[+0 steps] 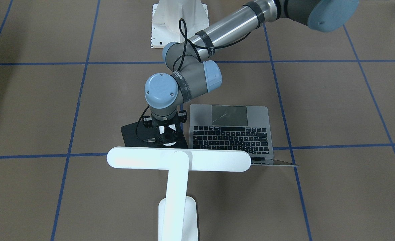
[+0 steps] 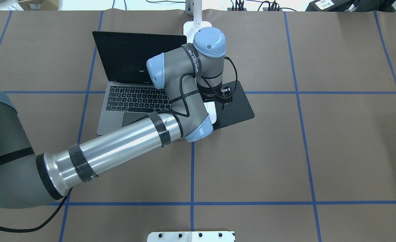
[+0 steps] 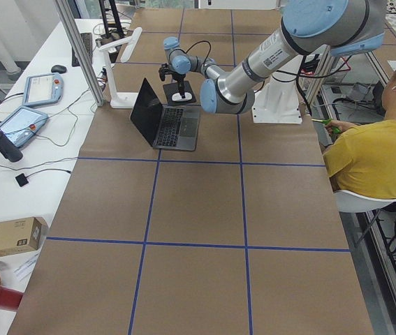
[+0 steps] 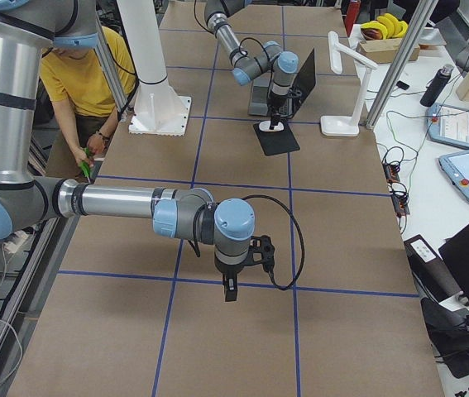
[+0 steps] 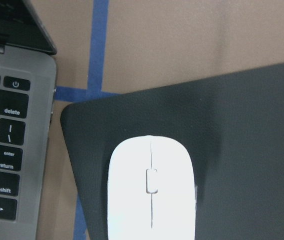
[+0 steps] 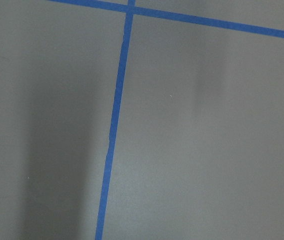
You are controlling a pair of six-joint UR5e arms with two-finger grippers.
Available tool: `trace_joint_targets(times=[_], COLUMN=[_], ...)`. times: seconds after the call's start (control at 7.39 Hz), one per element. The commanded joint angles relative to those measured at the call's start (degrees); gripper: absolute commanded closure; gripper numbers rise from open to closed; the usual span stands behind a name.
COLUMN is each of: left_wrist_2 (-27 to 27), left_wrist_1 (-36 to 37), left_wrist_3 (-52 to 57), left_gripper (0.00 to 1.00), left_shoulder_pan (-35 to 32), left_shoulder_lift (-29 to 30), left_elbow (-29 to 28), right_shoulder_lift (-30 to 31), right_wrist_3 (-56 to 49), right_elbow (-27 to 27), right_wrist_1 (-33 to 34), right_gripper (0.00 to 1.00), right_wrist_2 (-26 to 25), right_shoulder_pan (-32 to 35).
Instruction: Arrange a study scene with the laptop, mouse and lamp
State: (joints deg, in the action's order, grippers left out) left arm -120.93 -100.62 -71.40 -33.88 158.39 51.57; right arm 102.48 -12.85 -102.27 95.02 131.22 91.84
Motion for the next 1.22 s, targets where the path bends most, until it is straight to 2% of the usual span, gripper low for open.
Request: trace_joint_targets(times=[0.0,0.27,0.41,0.68,0.81,1.08], left_wrist_2=[-0.36,-0.54,-0.54,-0.54,-0.54,-0.54], left_wrist_1=[2.33,8.47,14.07,20.70,20.90,20.99], left_wrist_3=[1.43,5.97,10.62,21.16,25.48,40.29], left_gripper=[0.00,0.00,0.00,0.00,0.00,0.00], left_shoulder_pan=[-0.49,-2.07,-3.55,-7.76,-10.31,-17.50], left_shoulder_lift=[-3.49,-13.14,-18.15,-32.27,-39.83,-52.42], left_elbow=[6.91,22.53,31.49,50.99,57.70,64.16], right_shoulder_lift=[0.17,0.44,0.70,0.53,0.27,-0.44], right_wrist_3=[-0.07,-0.24,-0.16,0.63,1.33,1.95], right_elbow=[0.05,0.14,-0.12,0.31,0.32,0.40], right_wrist_1=[-0.09,-0.09,-0.09,-0.09,-0.09,-0.09], right_gripper=[0.00,0.00,0.00,0.00,0.00,0.00], right_wrist_2=[-0.26,-0.53,-0.53,-0.62,-0.53,-0.53], right_shoulder_pan=[0.00,0.00,0.00,0.00,0.00,0.00])
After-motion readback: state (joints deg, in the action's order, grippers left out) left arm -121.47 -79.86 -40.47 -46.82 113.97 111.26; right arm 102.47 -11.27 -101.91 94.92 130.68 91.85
